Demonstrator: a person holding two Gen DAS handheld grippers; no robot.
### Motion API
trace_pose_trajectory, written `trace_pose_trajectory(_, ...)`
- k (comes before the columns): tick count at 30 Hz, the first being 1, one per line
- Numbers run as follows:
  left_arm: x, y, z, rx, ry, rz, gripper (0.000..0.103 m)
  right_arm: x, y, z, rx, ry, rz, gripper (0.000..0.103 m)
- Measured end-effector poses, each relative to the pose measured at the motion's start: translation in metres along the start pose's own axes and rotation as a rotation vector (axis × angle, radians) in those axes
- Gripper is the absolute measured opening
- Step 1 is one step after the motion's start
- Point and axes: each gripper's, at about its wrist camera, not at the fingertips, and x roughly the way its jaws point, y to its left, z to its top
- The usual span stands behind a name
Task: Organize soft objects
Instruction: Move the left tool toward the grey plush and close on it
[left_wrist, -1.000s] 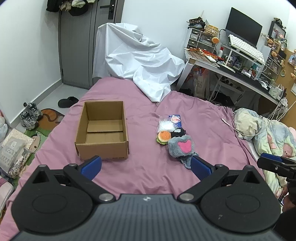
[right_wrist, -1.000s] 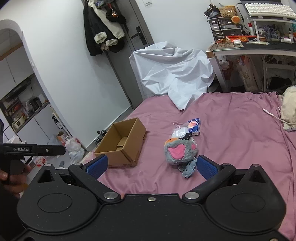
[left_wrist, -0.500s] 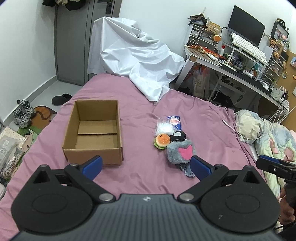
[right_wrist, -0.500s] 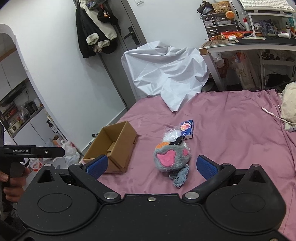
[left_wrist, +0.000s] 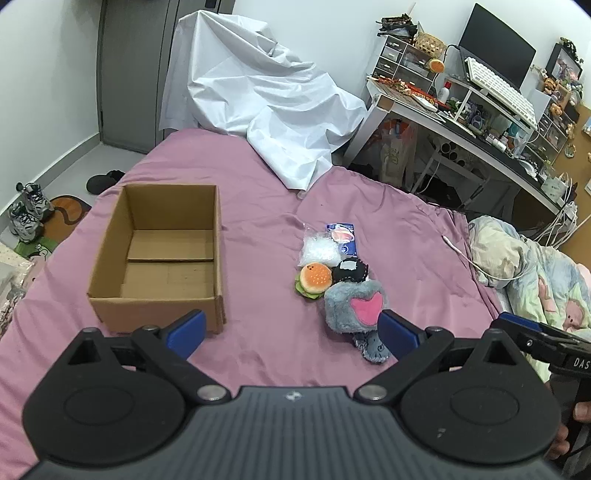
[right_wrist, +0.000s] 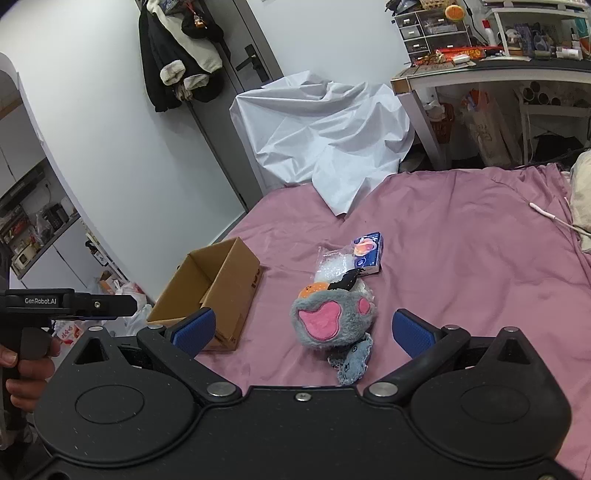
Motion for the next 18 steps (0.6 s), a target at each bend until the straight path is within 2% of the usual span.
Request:
trace_pose_trajectory(4,0.015,-0.005,0.004,0.008,0.005,-0.021,0.099,0.015,-0.005,0.001,0.006,0.017,0.000,0.099)
trace_pose_trajectory(12,0.051,-0.015,0.013,0.020,0.030,-0.067,0.094,0.043,-0.017,0.005,0.019,0.091,-0.001,0.081)
trace_pose_trajectory(18,0.080,-0.018,0.016,0.008,0.050,-0.093,0.085,0.063,-0.021,0.020,-0.018,0.155,-0.019,0.065)
